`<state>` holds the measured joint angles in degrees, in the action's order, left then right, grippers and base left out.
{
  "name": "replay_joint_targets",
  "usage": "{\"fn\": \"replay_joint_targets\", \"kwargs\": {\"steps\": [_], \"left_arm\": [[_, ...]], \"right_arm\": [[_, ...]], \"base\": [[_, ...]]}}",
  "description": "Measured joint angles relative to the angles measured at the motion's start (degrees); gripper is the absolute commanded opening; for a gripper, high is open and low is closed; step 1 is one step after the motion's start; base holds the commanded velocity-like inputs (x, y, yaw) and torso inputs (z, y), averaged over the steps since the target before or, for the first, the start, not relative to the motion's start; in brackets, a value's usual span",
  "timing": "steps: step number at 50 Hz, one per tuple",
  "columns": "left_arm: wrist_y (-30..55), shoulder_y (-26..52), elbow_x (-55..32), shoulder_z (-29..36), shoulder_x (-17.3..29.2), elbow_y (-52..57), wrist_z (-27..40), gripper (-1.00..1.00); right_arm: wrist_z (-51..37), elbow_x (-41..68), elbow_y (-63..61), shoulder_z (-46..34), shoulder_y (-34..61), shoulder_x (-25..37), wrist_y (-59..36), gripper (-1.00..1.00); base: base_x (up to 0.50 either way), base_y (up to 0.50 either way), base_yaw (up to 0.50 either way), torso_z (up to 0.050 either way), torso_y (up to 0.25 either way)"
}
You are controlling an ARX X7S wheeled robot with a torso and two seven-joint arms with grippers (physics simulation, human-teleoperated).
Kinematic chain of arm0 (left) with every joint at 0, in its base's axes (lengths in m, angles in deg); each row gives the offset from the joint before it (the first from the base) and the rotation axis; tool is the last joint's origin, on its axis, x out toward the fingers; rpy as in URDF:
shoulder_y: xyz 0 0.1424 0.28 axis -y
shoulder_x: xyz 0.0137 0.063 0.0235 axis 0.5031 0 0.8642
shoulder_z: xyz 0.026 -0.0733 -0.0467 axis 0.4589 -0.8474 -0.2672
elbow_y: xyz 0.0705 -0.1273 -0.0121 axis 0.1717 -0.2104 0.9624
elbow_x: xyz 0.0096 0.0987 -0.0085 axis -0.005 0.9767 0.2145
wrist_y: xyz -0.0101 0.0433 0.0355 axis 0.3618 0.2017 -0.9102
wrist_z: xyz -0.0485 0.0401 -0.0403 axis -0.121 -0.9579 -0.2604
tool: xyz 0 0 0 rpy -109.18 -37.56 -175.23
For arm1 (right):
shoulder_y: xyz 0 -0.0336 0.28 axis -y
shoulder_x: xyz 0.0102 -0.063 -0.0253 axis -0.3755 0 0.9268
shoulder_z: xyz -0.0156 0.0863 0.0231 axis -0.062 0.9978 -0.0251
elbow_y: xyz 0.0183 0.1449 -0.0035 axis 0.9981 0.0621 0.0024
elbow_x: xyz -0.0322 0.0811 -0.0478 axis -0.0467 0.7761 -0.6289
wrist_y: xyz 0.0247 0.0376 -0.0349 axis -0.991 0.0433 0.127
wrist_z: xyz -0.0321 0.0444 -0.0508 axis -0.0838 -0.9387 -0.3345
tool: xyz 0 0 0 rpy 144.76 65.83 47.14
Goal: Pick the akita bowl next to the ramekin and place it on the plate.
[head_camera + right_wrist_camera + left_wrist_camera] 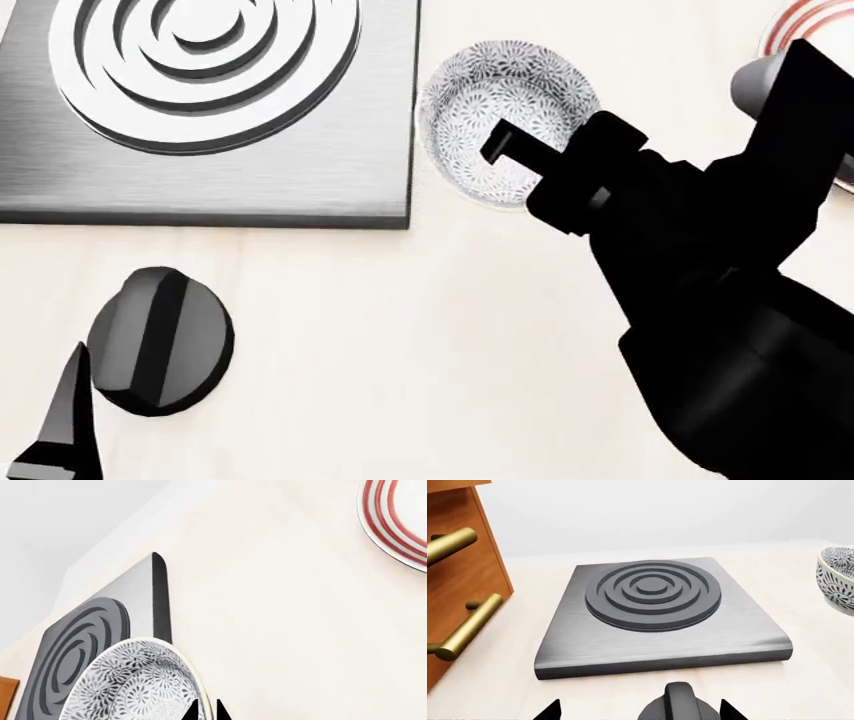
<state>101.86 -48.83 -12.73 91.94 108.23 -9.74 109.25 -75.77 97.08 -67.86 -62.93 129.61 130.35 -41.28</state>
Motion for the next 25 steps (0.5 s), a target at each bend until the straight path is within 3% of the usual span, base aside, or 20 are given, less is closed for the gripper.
{"fn": "replay_joint_targets", "kwargs": {"steps": [25], "left_arm": [[-0.6, -0.3, 0.1, 0.1, 0.5, -0.3, 0.1, 1.0]], "right_arm": [[1.2, 0.7, 6.7, -0.1, 3.3, -0.9, -1.8, -1.0]], "base": [[0.0, 0.0, 0.0, 0.0, 0.001]]}}
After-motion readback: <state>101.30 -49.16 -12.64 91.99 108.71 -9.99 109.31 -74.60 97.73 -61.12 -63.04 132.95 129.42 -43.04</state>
